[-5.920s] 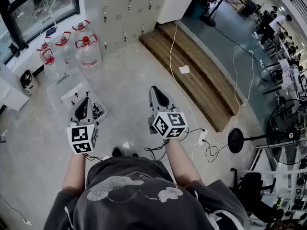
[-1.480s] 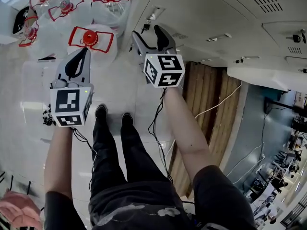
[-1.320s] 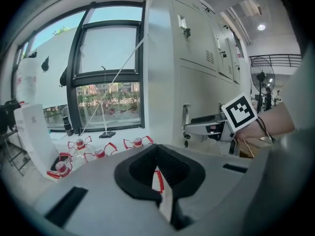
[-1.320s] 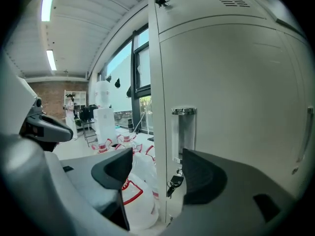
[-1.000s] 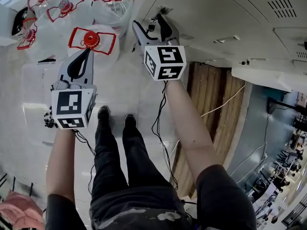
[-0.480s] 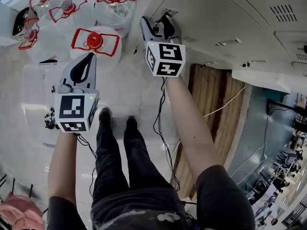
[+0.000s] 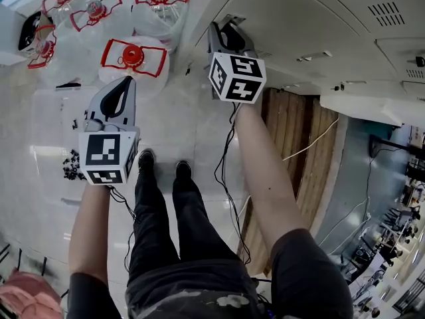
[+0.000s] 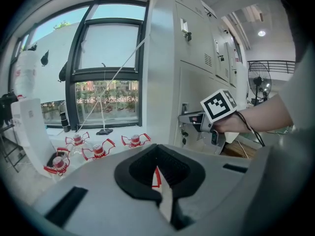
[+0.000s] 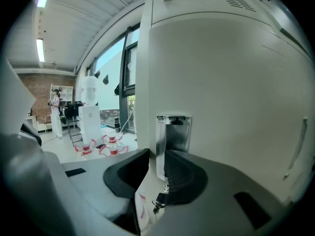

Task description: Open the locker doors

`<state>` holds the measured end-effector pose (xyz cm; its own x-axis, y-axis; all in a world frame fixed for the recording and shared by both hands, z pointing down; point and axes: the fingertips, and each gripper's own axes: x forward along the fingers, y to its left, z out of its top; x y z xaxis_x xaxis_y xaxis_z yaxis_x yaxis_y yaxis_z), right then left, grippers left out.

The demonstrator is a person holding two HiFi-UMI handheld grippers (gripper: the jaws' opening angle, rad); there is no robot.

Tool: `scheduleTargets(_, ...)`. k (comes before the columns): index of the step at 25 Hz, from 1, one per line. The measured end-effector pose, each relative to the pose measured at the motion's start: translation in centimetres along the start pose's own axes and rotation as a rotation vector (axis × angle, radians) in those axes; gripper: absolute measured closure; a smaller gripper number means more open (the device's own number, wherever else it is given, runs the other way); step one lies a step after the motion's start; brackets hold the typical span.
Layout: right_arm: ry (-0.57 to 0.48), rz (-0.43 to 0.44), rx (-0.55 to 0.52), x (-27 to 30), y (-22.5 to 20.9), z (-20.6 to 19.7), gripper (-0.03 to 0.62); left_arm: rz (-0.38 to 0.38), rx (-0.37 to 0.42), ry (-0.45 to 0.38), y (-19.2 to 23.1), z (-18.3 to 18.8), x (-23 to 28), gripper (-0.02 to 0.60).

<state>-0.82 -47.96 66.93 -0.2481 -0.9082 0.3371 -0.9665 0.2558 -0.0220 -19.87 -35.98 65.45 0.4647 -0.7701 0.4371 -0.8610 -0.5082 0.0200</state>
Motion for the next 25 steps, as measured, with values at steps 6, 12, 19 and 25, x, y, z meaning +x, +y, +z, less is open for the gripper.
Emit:
scheduleTargets(6,0.015,0.001,0.01,-1.6,0.7,-0.4,0.474,-0.008,0.019,-0.008,0.0,0.9,-0.4,0.572)
scheduleTargets(12,0.039,0.029,0.014,-4.3,1.4,-1.4,0.471,-0.048,0.065,-0.001,-1.2,1.7,-1.1,0.572)
scheduleTargets(19,0.05,0.027,0.02,-7.5,1.8,-2.6,0.468,-0.104,0.109,0.008,-2.5,2.6,-1.8,0.572)
scheduleTargets(25,0.041,0.037,-0.003,-9.9,1.7,-3.4,0.468,-0.163,0.139,0.014,-4.5,2.9,-1.7,0.572)
